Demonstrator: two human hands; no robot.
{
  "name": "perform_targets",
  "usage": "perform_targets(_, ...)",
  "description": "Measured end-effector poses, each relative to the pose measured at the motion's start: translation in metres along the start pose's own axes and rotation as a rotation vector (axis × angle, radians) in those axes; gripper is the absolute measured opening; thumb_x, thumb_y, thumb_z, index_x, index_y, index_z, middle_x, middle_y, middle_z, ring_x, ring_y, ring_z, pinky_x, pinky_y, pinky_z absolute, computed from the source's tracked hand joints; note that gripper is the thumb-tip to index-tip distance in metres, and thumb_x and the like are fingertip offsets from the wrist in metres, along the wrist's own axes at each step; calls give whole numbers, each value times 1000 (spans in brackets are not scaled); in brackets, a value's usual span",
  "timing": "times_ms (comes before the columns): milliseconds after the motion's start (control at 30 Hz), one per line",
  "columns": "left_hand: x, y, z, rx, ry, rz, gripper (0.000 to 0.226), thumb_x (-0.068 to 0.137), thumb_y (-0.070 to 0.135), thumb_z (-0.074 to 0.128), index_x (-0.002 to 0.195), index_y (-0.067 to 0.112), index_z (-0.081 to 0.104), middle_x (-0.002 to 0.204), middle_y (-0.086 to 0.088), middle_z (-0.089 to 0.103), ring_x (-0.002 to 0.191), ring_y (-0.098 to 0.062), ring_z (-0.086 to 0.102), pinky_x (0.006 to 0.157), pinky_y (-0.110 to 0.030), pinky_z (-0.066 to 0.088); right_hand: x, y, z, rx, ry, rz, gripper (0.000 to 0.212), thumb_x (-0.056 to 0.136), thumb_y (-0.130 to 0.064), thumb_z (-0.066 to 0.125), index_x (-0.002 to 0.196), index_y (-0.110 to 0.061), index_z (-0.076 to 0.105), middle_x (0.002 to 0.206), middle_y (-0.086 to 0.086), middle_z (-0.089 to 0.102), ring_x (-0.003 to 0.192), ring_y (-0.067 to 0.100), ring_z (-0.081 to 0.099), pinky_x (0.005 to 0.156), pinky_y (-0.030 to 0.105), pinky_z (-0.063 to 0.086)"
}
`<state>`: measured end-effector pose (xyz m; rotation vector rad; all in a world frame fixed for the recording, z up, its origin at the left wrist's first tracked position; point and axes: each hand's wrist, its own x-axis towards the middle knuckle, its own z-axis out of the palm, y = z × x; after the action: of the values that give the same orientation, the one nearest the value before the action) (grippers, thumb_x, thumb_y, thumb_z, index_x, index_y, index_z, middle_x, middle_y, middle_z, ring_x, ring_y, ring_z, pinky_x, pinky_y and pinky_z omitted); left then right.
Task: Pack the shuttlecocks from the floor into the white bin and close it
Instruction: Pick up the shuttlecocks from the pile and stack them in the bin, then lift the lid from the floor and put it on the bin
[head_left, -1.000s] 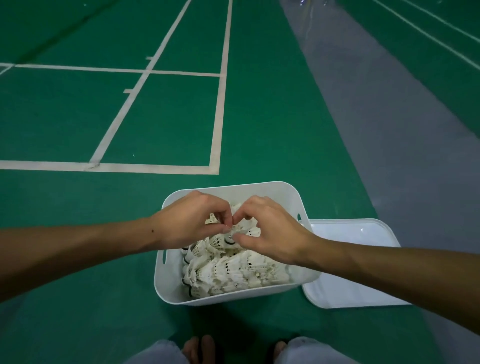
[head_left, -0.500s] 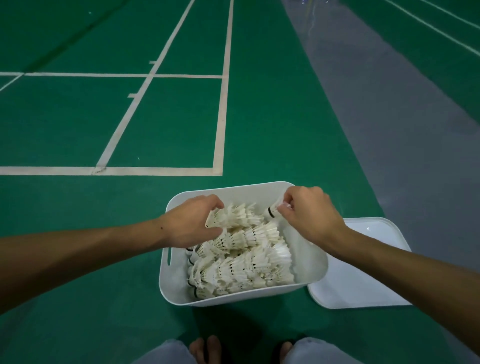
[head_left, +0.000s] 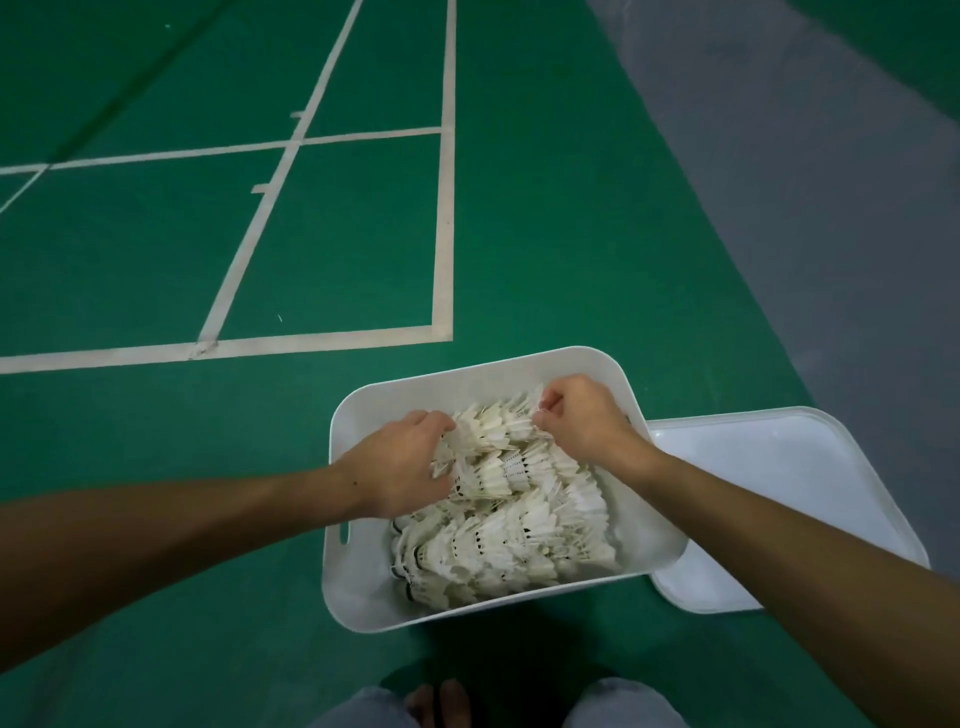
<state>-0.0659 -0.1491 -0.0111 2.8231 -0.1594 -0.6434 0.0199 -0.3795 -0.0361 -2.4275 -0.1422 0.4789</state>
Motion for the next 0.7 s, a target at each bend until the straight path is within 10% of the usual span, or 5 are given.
perform_targets(200, 3, -2, 1, -31, 23, -25, 67, 96, 39, 64, 155, 20, 39, 154, -4, 55, 132, -25, 58, 107, -37, 48, 13, 8, 12, 65, -34, 73, 13, 94, -23, 75, 82, -23, 70, 86, 0, 74, 86, 24, 72, 84, 48, 62)
perform_targets(367, -5, 0, -7, -130, 91, -33, 61, 96, 37, 67, 151, 21, 45, 150, 0, 57, 126, -20, 59, 104, -35, 49, 0, 4, -4, 46, -22, 91, 25, 93, -22, 76, 79, -3, 71, 65, 3, 62, 57, 20, 58, 61, 35, 57)
perform_targets(500, -25, 24, -14, -134, 201, 22, 52, 99, 35, 64, 147, 23, 49, 152, 2, 54, 134, -17, 53, 111, -33, 44, -35, -6, -30, 3, 64, 22, 24, 97, -13, 65, 112, 4, 72, 112, 18, 76, 95, 31, 74, 86, 45, 63)
perform_targets(700, -73, 102, -28, -319, 359, 236, 32, 103, 38, 61, 134, 32, 57, 133, 18, 62, 120, 0, 57, 106, -33, 51, -115, 10, -79, 188, 313, -237, 21, 102, -14, 61, 119, -19, 73, 111, -11, 73, 98, 1, 67, 87, 14, 50)
